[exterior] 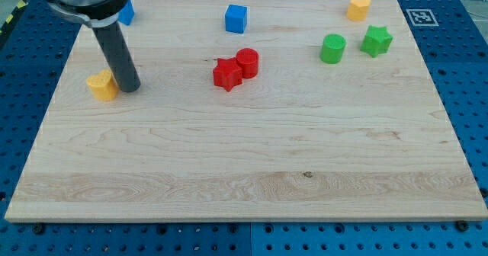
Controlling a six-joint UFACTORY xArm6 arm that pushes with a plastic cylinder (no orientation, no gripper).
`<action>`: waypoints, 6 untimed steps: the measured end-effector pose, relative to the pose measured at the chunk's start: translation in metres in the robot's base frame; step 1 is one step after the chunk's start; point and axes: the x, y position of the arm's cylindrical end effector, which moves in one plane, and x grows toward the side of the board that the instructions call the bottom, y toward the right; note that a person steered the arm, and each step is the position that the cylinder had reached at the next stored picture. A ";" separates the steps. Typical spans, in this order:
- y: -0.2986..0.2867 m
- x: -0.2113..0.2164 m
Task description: Put the green circle to the left of the green star
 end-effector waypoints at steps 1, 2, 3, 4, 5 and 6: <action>0.071 0.035; 0.169 0.048; 0.260 0.036; 0.307 -0.004; 0.333 -0.042; 0.342 -0.068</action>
